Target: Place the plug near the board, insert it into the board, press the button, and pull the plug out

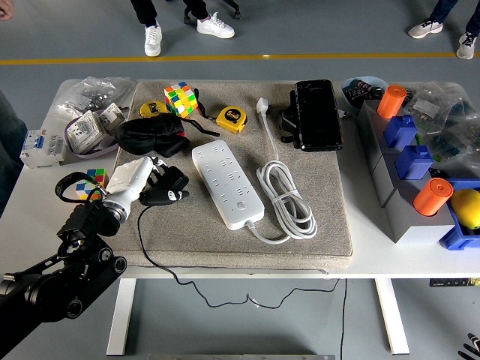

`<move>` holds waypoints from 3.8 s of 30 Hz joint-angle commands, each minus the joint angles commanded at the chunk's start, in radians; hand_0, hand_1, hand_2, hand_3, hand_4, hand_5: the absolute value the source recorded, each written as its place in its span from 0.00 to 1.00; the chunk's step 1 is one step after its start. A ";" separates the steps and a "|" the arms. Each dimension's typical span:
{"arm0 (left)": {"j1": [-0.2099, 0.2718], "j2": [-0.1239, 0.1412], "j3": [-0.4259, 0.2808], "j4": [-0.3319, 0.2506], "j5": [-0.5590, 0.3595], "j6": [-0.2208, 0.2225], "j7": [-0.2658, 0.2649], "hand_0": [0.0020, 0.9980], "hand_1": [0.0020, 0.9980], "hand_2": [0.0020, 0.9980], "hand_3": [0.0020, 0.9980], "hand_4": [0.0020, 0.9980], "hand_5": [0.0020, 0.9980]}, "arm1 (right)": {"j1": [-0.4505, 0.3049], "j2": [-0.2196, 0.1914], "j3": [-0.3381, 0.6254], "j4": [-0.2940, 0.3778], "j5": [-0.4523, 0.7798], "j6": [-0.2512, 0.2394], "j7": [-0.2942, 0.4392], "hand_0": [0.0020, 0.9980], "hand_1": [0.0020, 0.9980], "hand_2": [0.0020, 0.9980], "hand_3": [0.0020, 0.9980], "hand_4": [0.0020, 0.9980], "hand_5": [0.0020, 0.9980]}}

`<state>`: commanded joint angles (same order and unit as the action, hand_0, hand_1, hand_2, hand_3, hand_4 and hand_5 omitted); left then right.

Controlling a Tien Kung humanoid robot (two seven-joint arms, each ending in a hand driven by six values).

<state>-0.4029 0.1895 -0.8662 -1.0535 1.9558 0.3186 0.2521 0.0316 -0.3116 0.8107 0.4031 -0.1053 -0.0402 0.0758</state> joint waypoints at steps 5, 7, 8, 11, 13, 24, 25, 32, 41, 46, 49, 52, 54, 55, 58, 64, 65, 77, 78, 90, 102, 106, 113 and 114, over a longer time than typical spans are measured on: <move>-0.002 -0.003 0.002 0.003 0.019 0.017 -0.004 0.24 0.39 0.48 0.54 0.93 0.06 | -0.001 -0.001 -0.002 0.000 0.001 0.000 0.000 0.59 0.65 0.59 0.50 0.77 0.50; -0.002 -0.002 0.003 -0.001 0.013 0.030 -0.018 0.24 0.39 0.48 0.54 0.93 0.06 | -0.001 -0.001 0.000 -0.001 0.001 -0.001 0.001 0.59 0.65 0.59 0.50 0.77 0.50; -0.003 -0.002 0.004 -0.002 0.010 0.037 -0.025 0.24 0.39 0.48 0.54 0.93 0.06 | -0.001 -0.001 0.001 -0.001 0.001 -0.001 0.001 0.59 0.65 0.59 0.50 0.77 0.50; -0.005 -0.001 0.007 -0.006 0.007 0.045 -0.031 0.22 0.36 0.44 0.54 0.89 0.01 | -0.001 -0.002 0.001 -0.001 0.001 -0.001 0.001 0.59 0.65 0.59 0.50 0.77 0.50; -0.003 0.001 0.009 -0.013 0.005 0.051 -0.038 0.22 0.36 0.44 0.54 0.89 0.01 | -0.001 -0.002 0.001 0.000 0.000 -0.001 0.001 0.59 0.65 0.59 0.50 0.77 0.50; 0.002 0.018 0.018 -0.050 -0.079 0.081 -0.144 0.22 0.36 0.43 0.54 0.85 0.00 | -0.002 -0.002 -0.002 0.000 0.000 0.000 0.001 0.59 0.64 0.59 0.49 0.77 0.50; 0.000 0.022 0.022 -0.052 -0.103 0.082 -0.170 0.22 0.36 0.43 0.54 0.85 0.00 | -0.001 -0.002 -0.002 0.000 0.000 0.000 0.001 0.59 0.64 0.59 0.49 0.77 0.50; -0.033 0.042 0.075 -0.051 -0.210 0.070 -0.286 0.23 0.37 0.43 0.54 0.84 0.00 | -0.001 -0.001 0.000 0.000 0.001 0.000 0.001 0.59 0.64 0.59 0.49 0.77 0.50; -0.102 0.042 0.169 -0.022 -0.276 0.036 -0.311 0.23 0.37 0.43 0.54 0.83 0.00 | 0.000 -0.002 -0.004 0.001 0.002 0.000 0.001 0.59 0.64 0.59 0.49 0.77 0.50; -0.134 0.032 0.197 0.008 -0.282 0.034 -0.321 0.24 0.37 0.43 0.54 0.83 0.00 | 0.001 -0.002 -0.008 0.000 0.004 0.001 0.002 0.59 0.64 0.59 0.50 0.77 0.50; -0.146 0.027 0.206 0.022 -0.283 0.036 -0.321 0.24 0.37 0.43 0.54 0.83 0.00 | 0.001 -0.002 -0.006 0.000 0.004 0.001 0.001 0.59 0.64 0.59 0.50 0.77 0.50; -0.155 0.021 0.213 0.041 -0.277 0.041 -0.317 0.24 0.37 0.43 0.54 0.83 0.00 | 0.001 -0.003 -0.005 0.001 0.004 0.001 0.001 0.59 0.64 0.59 0.50 0.77 0.50; -0.159 0.019 0.216 0.055 -0.272 0.041 -0.315 0.24 0.37 0.44 0.54 0.83 0.00 | 0.001 -0.004 -0.005 0.002 0.003 0.001 0.001 0.59 0.64 0.59 0.50 0.77 0.50; -0.159 0.018 0.217 0.060 -0.271 0.042 -0.315 0.24 0.37 0.44 0.54 0.83 0.00 | 0.001 -0.004 -0.004 0.002 0.002 0.001 0.001 0.59 0.64 0.59 0.50 0.77 0.50; -0.160 0.018 0.217 0.072 -0.265 0.040 -0.316 0.24 0.37 0.44 0.54 0.83 0.00 | 0.000 -0.004 -0.003 0.003 0.000 0.000 0.001 0.59 0.64 0.59 0.50 0.77 0.50; -0.156 0.021 0.216 0.080 -0.265 0.040 -0.317 0.24 0.38 0.44 0.54 0.83 0.00 | -0.001 -0.004 0.001 0.008 -0.005 -0.001 0.002 0.59 0.64 0.59 0.50 0.77 0.49; -0.155 0.021 0.214 0.081 -0.264 0.039 -0.317 0.25 0.38 0.44 0.54 0.83 0.00 | -0.001 -0.005 0.001 0.008 -0.005 -0.001 0.002 0.59 0.64 0.59 0.49 0.77 0.50; -0.152 0.029 0.212 0.092 -0.260 0.043 -0.323 0.25 0.38 0.44 0.54 0.83 0.00 | -0.002 -0.006 0.005 0.008 -0.007 -0.001 0.001 0.59 0.64 0.59 0.50 0.77 0.49; -0.151 0.029 0.212 0.092 -0.259 0.043 -0.322 0.25 0.38 0.44 0.54 0.83 0.00 | -0.002 -0.006 0.005 0.008 -0.006 -0.002 0.002 0.59 0.64 0.59 0.50 0.77 0.49; -0.148 0.030 0.213 0.090 -0.260 0.039 -0.317 0.26 0.40 0.47 0.55 0.85 0.00 | -0.003 -0.006 0.005 0.009 -0.007 -0.001 0.002 0.59 0.64 0.59 0.50 0.77 0.50; -0.150 0.029 0.206 0.089 -0.254 0.012 -0.297 0.31 0.50 0.53 0.56 1.00 0.25 | -0.002 -0.006 0.007 0.009 -0.008 -0.002 0.001 0.59 0.64 0.59 0.50 0.77 0.49; -0.149 0.029 0.204 0.089 -0.251 0.008 -0.298 0.31 0.50 0.53 0.56 1.00 0.25 | -0.002 -0.005 0.007 0.010 -0.008 -0.002 0.002 0.59 0.64 0.59 0.50 0.77 0.49; -0.147 0.030 0.194 0.088 -0.258 0.001 -0.306 0.35 0.56 0.60 0.63 1.00 0.52 | -0.003 -0.006 0.005 0.009 -0.008 -0.002 0.001 0.59 0.64 0.59 0.50 0.78 0.49; -0.147 0.030 0.192 0.088 -0.260 0.003 -0.308 0.35 0.56 0.60 0.63 1.00 0.52 | -0.002 -0.006 0.005 0.009 -0.008 -0.002 0.001 0.59 0.64 0.59 0.50 0.78 0.49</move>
<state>-0.5497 0.2200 -0.6743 -0.9653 1.6955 0.3217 -0.0555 0.0293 -0.3173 0.8155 0.4123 -0.1132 -0.0419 0.0769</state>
